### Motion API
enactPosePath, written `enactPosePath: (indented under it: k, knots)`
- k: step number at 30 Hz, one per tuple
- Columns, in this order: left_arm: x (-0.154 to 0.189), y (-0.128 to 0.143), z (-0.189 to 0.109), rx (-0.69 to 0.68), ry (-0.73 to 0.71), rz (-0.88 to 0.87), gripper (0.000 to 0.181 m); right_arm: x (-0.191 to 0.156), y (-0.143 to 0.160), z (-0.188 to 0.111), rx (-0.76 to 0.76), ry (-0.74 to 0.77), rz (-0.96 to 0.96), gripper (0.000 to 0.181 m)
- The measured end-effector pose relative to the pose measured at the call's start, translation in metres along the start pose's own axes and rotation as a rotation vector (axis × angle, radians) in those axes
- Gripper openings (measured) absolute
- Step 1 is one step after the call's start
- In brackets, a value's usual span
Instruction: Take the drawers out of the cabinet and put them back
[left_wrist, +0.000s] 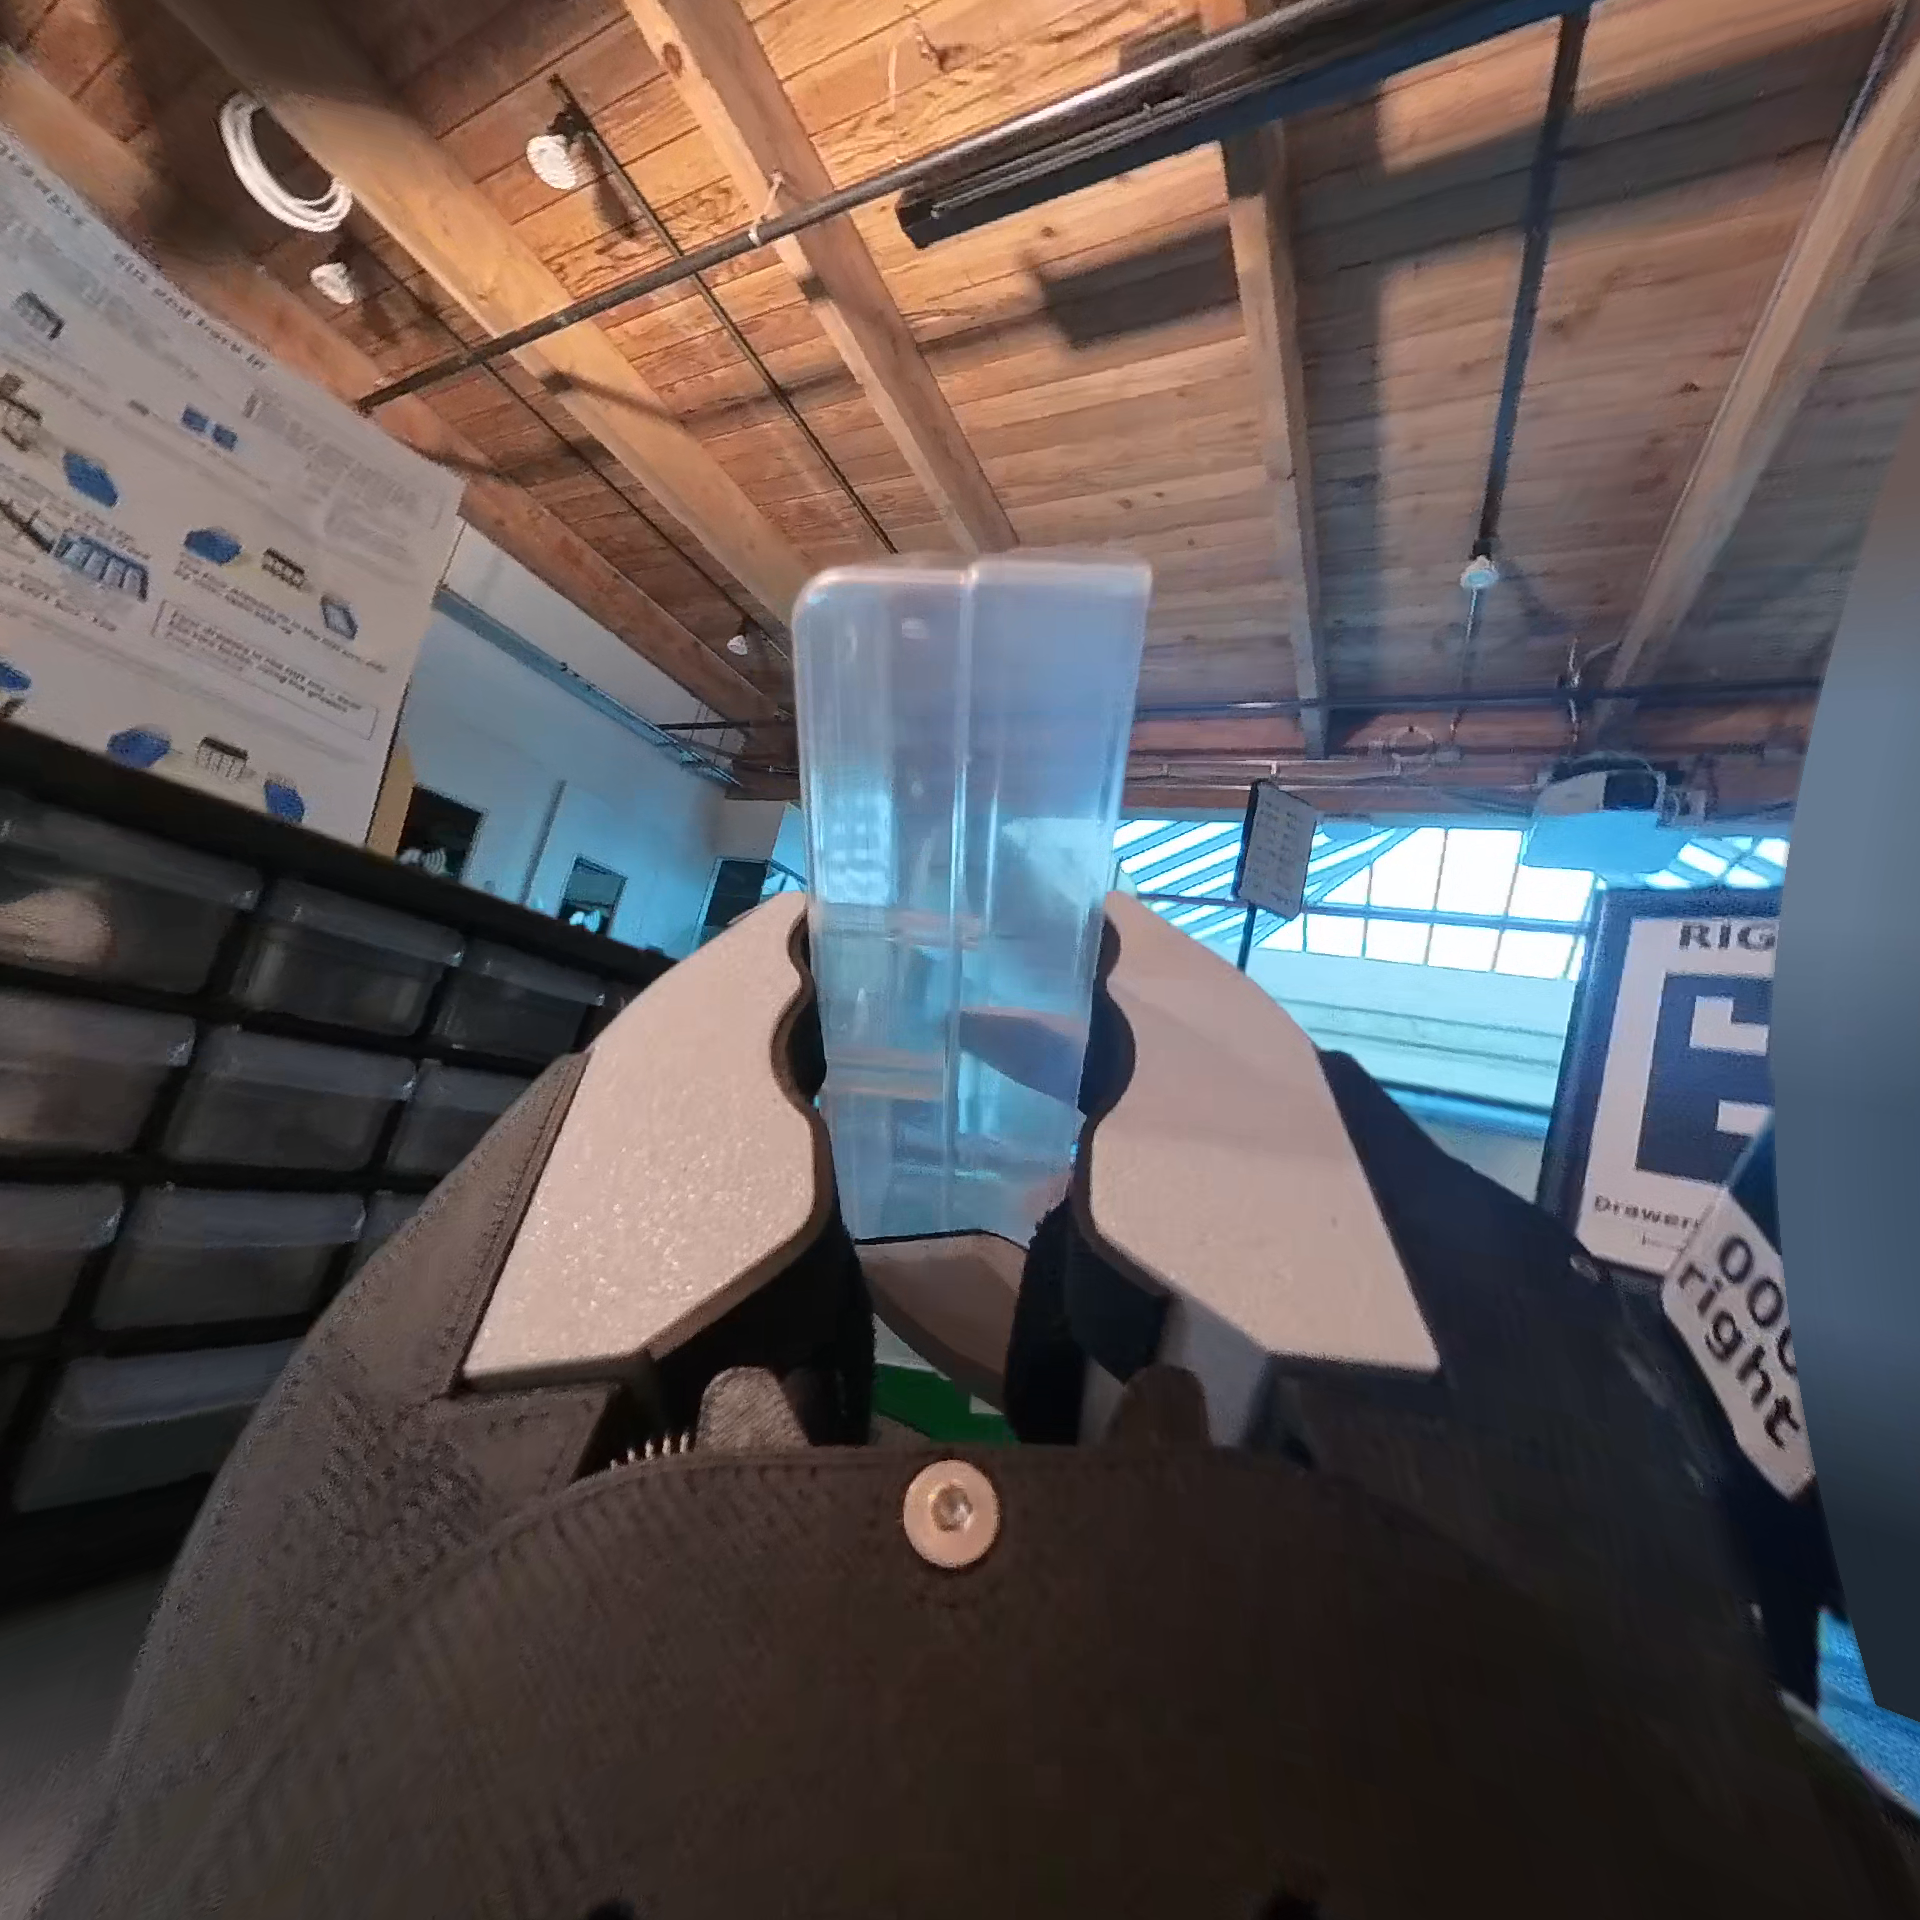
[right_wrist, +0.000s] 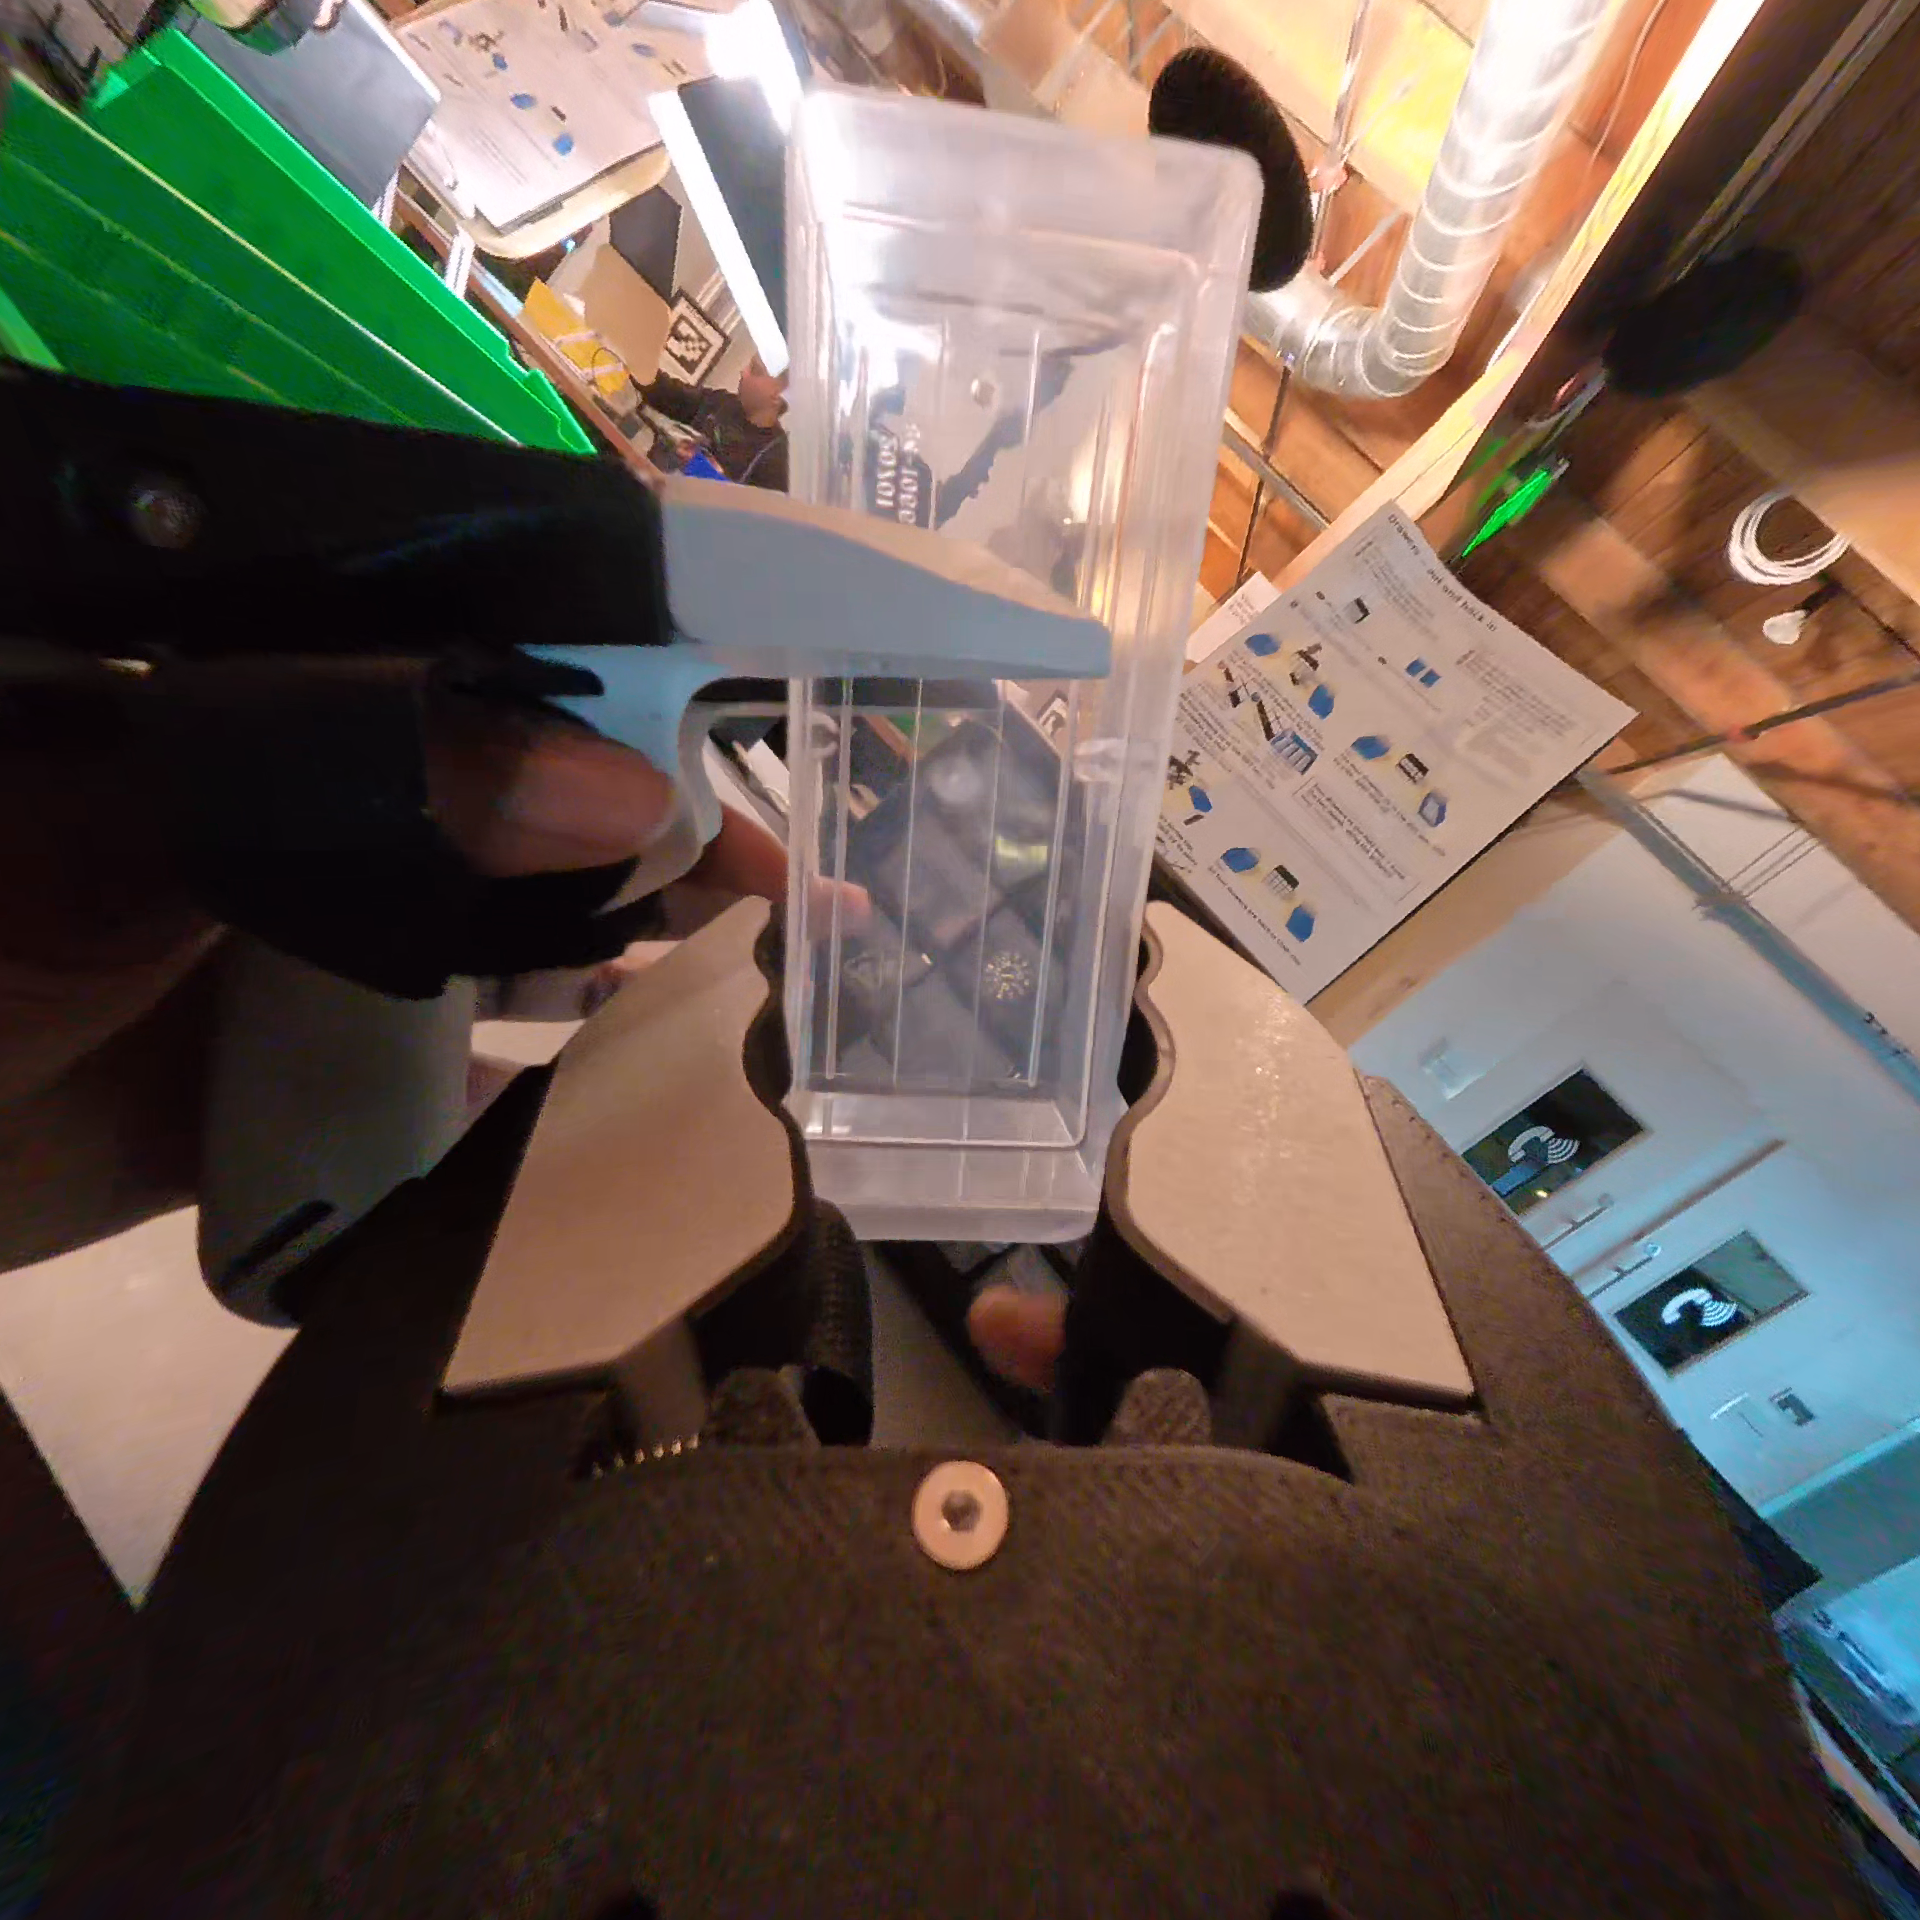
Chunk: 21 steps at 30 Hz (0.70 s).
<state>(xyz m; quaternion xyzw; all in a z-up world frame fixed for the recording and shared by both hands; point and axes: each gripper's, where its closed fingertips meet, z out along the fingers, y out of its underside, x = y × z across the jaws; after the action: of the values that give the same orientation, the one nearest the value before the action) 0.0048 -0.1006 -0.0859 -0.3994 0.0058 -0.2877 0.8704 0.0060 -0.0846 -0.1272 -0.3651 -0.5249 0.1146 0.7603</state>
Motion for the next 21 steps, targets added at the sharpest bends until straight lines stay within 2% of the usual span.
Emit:
enactPosePath:
  k: [7,11,14,16,18,20,21]
  knots:
    - [0.005,-0.016,0.000,-0.022,0.063,0.207,0.055,0.021,0.006,-0.006,-0.020,-0.039,0.132,0.060]
    - [-0.023,-0.023,-0.006,-0.138,0.004,0.513,0.065,0.053,0.017,-0.014,-0.015,-0.048,0.170,0.059]
    - [-0.061,-0.021,-0.016,-0.286,-0.092,0.740,0.072,0.093,0.029,-0.025,-0.031,-0.032,0.177,0.059]
    - [-0.087,-0.029,-0.027,-0.328,-0.190,0.847,0.062,0.129,0.040,-0.035,-0.059,0.004,0.117,0.060]
    - [-0.098,-0.038,-0.034,-0.292,-0.223,0.844,0.050,0.169,0.055,-0.045,-0.117,0.036,0.036,0.061]
    - [-0.097,-0.045,-0.036,-0.225,-0.194,0.759,0.056,0.212,0.077,-0.054,-0.206,0.055,-0.017,0.061]
    - [-0.096,-0.046,-0.036,-0.207,-0.177,0.698,0.068,0.234,0.091,-0.059,-0.268,0.064,-0.030,0.061]
